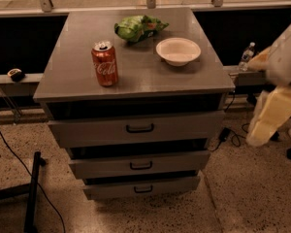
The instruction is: Open middle drawer
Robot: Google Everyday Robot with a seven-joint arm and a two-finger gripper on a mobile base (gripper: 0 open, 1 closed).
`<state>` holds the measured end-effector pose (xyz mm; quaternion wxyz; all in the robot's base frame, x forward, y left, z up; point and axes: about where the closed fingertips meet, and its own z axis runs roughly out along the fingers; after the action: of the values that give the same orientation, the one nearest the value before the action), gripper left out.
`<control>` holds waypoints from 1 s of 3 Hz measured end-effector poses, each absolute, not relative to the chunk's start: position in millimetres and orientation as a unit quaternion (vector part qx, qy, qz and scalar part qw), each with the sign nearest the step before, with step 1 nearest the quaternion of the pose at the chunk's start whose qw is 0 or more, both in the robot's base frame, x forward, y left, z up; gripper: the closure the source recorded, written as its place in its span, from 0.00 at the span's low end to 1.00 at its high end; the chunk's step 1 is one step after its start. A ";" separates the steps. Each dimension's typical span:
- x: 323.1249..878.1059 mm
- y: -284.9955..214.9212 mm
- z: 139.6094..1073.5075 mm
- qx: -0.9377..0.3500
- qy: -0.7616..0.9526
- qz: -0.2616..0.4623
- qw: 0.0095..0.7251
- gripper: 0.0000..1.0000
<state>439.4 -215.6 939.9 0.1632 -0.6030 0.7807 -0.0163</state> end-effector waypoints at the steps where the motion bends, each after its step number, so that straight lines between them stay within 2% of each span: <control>1: 428.8 -222.4 839.5 -0.604 0.778 0.053 0.165 0.00; 2: 410.6 -233.8 796.6 -0.628 0.748 0.081 0.199 0.00; 3: 410.1 -230.2 799.2 -0.637 0.741 0.075 0.196 0.00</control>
Offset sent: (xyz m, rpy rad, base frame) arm -0.0395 -0.0296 -0.1792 0.2798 0.0025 0.2034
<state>410.1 -230.2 799.2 0.1959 -0.6374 0.7414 0.0753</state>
